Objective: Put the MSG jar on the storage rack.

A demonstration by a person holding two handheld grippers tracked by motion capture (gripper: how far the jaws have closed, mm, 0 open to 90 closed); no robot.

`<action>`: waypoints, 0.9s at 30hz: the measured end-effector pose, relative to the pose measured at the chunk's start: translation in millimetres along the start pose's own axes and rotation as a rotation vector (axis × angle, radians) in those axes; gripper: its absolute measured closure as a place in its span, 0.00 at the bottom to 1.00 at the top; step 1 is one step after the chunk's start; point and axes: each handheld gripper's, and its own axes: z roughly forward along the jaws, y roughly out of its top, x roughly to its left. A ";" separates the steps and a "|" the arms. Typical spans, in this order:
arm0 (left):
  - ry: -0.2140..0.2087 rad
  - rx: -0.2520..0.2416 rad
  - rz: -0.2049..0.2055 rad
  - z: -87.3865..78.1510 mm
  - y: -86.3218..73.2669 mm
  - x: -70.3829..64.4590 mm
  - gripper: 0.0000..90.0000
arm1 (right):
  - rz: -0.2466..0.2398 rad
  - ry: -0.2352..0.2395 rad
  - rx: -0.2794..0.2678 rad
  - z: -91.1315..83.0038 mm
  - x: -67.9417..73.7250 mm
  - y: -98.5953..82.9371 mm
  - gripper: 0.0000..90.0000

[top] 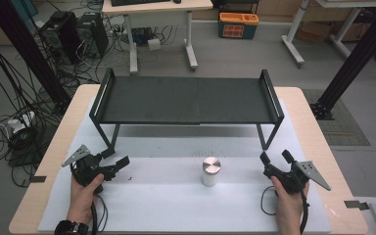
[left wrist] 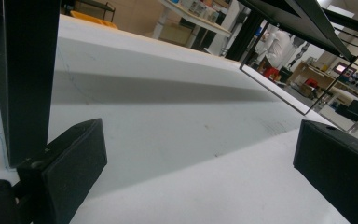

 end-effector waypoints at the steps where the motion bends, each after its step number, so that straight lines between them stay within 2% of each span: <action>1: -0.001 -0.002 -0.003 -0.4 -0.3 0.3 0.03 | 0.008 0.001 -0.006 -0.4 -0.4 -0.5 0.09; 4: -0.002 -0.006 -0.005 -0.7 -0.8 0.6 0.03 | 0.029 0.000 -0.020 -1.4 -1.2 -2.4 0.09; 12: 0.006 -0.002 -0.010 -0.4 -0.3 0.0 0.03 | 0.091 -0.013 -0.013 -2.2 -3.6 -2.0 0.08; 22: 0.008 0.001 -0.009 -0.4 0.2 -0.6 0.03 | 0.072 -0.013 -0.014 -2.4 -2.8 -2.0 0.08; 27: 0.006 -0.001 -0.008 -0.7 0.0 -0.4 0.03 | 0.062 0.002 -0.012 -2.3 -4.0 -1.9 0.08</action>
